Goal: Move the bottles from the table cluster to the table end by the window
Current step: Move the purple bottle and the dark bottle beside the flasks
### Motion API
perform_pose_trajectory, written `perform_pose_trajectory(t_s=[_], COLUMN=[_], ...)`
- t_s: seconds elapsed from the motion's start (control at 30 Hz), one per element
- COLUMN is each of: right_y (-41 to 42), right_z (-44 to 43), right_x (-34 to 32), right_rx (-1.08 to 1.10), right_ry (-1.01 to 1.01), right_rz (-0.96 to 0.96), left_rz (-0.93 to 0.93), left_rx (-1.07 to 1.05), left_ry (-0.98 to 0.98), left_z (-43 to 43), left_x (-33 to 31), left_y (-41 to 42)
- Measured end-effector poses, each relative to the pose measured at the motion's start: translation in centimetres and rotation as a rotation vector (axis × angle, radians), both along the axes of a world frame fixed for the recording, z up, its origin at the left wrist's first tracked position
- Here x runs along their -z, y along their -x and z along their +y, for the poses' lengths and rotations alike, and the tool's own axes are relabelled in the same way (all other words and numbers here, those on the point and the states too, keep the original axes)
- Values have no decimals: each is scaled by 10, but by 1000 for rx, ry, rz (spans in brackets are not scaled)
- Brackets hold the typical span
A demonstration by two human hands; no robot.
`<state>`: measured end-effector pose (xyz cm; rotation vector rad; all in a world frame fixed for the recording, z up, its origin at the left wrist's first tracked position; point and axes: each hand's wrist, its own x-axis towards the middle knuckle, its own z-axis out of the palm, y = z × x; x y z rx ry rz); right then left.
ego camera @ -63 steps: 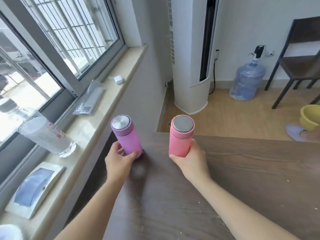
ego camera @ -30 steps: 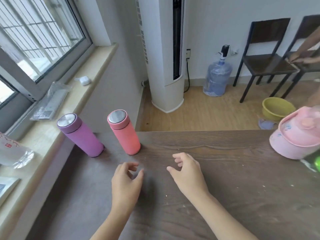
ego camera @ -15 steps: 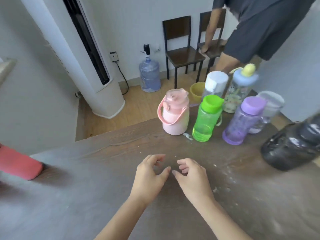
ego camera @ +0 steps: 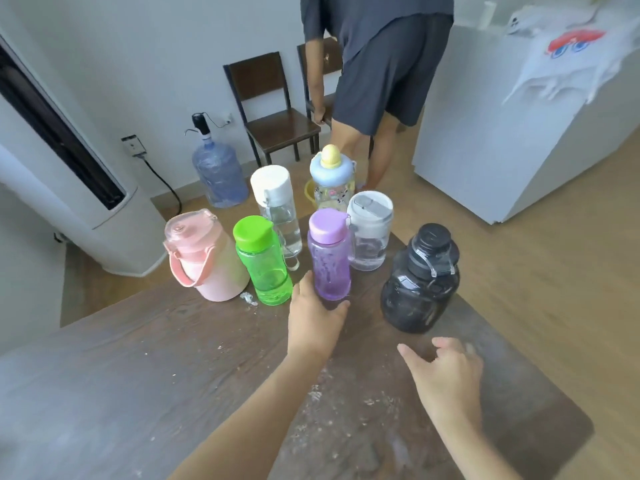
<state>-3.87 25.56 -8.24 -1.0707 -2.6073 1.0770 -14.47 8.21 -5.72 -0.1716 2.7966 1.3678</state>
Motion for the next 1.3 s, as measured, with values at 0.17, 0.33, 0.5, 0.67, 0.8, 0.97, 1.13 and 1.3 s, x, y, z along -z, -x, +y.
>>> perform_pose_trajectory(t_s=[0.17, 0.33, 0.5, 0.67, 0.8, 0.97, 1.13, 1.3], right_y=[20, 32, 40, 40, 28, -5, -35, -58], right_z=[20, 29, 37, 38, 26, -21, -105, -205], right_x=[-5, -9, -20, -23, -26, -31, -36, -39], right_rx=[-68, -118, -203, -177, -200, -281, -429, -571], right_ry=[157, 326, 374, 265, 261, 306, 347, 382], right_rz=[219, 330, 342, 311, 305, 271, 275, 259], left_rz=[17, 0, 17, 43, 62, 82, 86, 75], left_rx=[-139, -173, -183, -147, -134, -123, -206, -372], left_ry=[-115, -212, -219, -196, -207, -237, -240, -247], left_z=[14, 16, 14, 6, -10, -58, -140, -242], left_x=[0, -2, -4, -9, -16, -23, -29, -33], left_y=[24, 32, 26, 7, -14, -54, -101, -156])
